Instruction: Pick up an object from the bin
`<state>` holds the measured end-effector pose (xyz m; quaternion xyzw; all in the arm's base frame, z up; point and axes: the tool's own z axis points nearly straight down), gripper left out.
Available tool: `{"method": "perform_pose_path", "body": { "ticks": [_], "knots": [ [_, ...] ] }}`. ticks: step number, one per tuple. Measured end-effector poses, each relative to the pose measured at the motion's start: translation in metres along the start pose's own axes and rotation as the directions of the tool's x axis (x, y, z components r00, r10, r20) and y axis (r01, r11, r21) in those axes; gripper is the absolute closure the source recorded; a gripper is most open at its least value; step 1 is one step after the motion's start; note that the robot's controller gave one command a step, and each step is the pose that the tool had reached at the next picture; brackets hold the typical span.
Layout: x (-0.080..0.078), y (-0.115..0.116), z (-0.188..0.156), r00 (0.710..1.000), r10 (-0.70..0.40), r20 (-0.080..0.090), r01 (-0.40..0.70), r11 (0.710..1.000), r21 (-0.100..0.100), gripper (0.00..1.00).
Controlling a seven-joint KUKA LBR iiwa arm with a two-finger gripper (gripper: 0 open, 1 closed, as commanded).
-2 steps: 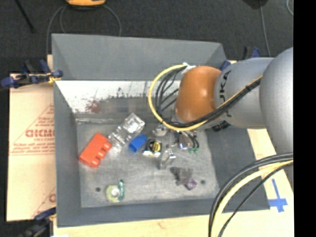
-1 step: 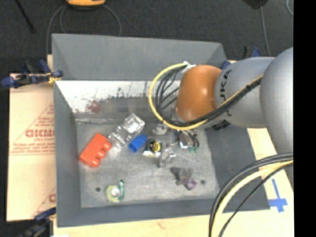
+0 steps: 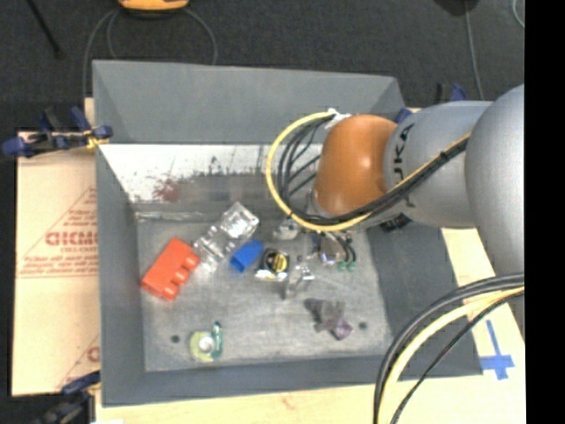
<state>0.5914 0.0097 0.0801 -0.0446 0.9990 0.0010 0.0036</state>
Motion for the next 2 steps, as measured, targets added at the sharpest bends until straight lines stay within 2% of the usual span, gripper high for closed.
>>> {"method": "perform_pose_path", "body": {
  "ticks": [1, 2],
  "knots": [
    [-0.0067, 0.0006, 0.0036, 1.000, 0.001, -0.006, -0.001, 1.000, -0.001, 0.00],
    [-0.0093, 0.0006, -0.0002, 1.000, 0.002, 0.001, -0.002, 1.000, -0.001, 1.00]
  ]
}}
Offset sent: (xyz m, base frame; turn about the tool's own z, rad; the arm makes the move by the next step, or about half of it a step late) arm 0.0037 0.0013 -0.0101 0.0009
